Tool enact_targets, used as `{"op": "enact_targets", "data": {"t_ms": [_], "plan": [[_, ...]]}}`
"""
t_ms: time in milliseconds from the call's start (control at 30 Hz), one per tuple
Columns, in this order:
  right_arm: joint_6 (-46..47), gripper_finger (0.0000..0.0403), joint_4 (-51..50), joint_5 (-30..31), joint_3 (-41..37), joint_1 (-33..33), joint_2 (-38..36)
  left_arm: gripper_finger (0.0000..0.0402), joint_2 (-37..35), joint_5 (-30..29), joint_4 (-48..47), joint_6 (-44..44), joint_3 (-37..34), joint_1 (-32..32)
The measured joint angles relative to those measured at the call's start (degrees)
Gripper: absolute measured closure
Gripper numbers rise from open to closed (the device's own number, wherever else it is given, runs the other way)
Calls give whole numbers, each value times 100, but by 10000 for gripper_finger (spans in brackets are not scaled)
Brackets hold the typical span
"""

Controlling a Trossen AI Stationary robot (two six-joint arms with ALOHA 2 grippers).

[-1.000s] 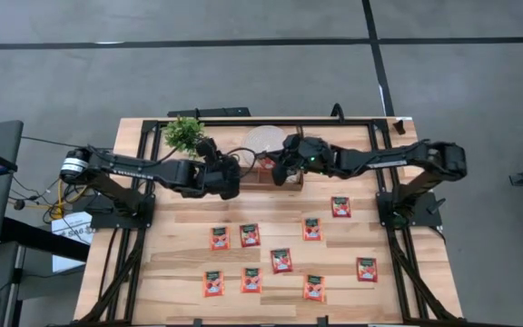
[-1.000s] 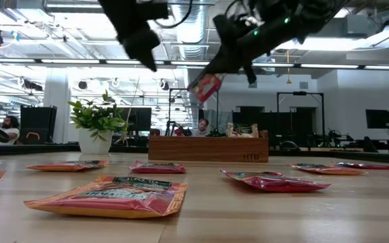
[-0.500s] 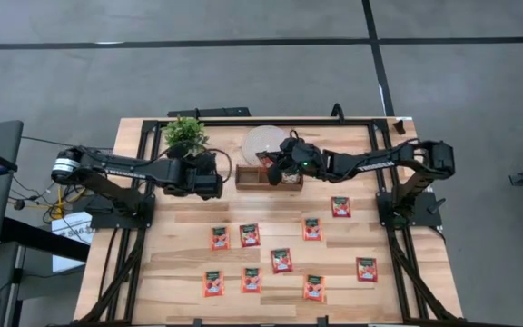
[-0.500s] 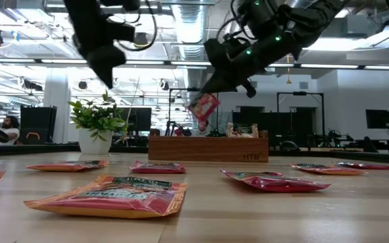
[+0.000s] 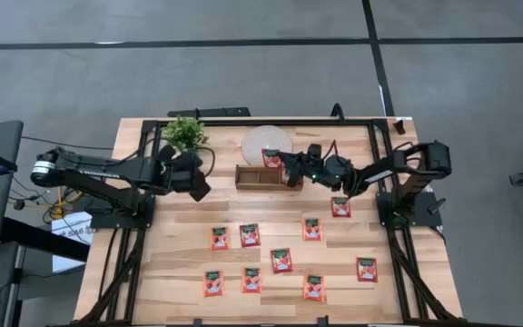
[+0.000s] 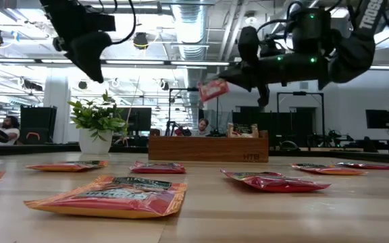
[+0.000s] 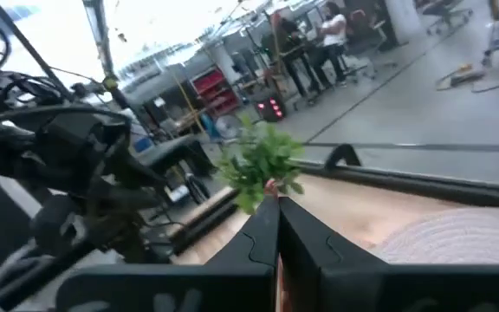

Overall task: Pick & Place Tea
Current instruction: Put the red tea bag into the middle section of the wooden organizer

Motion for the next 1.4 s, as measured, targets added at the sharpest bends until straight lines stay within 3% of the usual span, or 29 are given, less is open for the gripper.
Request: {"op": "enact_targets", "data": {"t_ms": [100, 300, 1400], "plan": [[89, 403, -28, 125, 168, 90, 389, 264, -4, 49, 274, 238, 0, 0], [90, 403, -11, 1154, 267, 269, 776, 264, -4, 190, 346, 263, 0, 0], [35, 403, -1772, 1435, 920, 364, 808, 264, 9, 169, 615, 429, 0, 0]]}}
